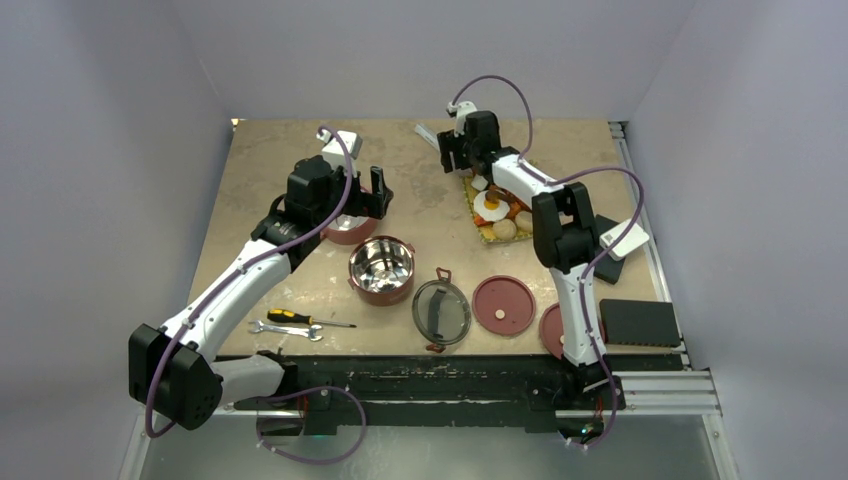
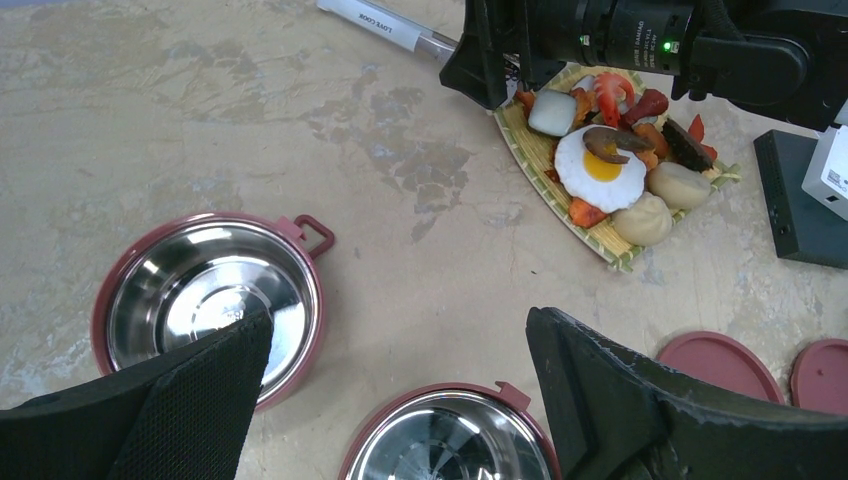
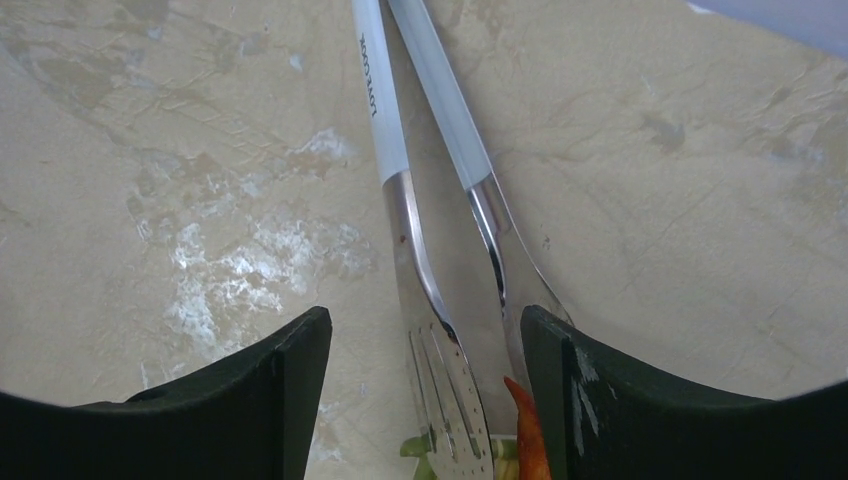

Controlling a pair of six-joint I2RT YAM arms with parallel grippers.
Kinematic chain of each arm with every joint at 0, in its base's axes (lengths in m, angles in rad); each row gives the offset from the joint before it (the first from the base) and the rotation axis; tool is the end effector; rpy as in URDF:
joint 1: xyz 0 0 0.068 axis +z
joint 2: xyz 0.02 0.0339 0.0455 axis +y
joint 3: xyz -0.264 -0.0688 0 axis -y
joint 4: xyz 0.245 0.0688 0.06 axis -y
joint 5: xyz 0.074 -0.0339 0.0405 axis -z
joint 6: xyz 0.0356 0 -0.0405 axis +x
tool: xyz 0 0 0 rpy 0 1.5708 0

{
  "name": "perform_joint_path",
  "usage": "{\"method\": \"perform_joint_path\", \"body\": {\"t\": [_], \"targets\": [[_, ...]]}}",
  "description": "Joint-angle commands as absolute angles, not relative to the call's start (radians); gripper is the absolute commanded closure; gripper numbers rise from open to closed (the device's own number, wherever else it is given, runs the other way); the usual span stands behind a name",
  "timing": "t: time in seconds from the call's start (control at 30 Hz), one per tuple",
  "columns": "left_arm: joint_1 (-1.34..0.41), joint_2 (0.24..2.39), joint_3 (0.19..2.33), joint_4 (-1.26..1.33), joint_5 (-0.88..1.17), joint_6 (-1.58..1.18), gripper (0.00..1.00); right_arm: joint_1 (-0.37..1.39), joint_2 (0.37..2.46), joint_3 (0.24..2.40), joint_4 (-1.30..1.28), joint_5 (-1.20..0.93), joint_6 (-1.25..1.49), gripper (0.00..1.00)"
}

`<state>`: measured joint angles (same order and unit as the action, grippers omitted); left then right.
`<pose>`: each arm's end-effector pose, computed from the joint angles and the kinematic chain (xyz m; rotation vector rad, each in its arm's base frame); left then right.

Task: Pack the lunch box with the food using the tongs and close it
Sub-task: Pick up the clamp at the center of the board.

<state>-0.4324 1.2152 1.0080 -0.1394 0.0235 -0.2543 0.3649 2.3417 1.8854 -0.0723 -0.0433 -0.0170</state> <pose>0.2568 -0.1195 0.3321 0.1892 1.9381 -0.4818 0.5085 0.1959 0.1935 -0.4260 2.0656 0.2545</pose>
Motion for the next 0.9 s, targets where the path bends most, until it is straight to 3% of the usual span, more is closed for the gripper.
{"method": "perform_joint_path", "body": {"t": [0.0, 0.13, 0.33, 0.57, 0.77, 0.87], "targets": [[-0.426, 1.220, 1.052, -0.125, 0.038, -0.278, 0.01, 0.350, 2.335, 1.927, -0.087, -0.103, 0.031, 0.29], [-0.426, 1.218, 1.052, -0.124, 0.038, -0.278, 0.01, 0.344, 2.339, 1.932, -0.093, -0.168, 0.042, 0.40], [-0.425, 1.217, 1.052, -0.124, 0.037, -0.278, 0.00, 0.340, 2.346, 1.942, -0.109, -0.198, 0.061, 0.73], [-0.426, 1.215, 1.053, -0.123, 0.037, -0.279, 0.01, 0.331, 2.332, 1.932, -0.092, -0.259, 0.096, 0.99], [-0.426, 1.214, 1.052, -0.123, 0.038, -0.280, 0.01, 0.331, 2.323, 1.928, -0.078, -0.281, 0.111, 1.00], [-0.426, 1.212, 1.053, -0.123, 0.038, -0.279, 0.01, 0.331, 2.310, 1.908, -0.053, -0.246, 0.092, 0.73]]}}
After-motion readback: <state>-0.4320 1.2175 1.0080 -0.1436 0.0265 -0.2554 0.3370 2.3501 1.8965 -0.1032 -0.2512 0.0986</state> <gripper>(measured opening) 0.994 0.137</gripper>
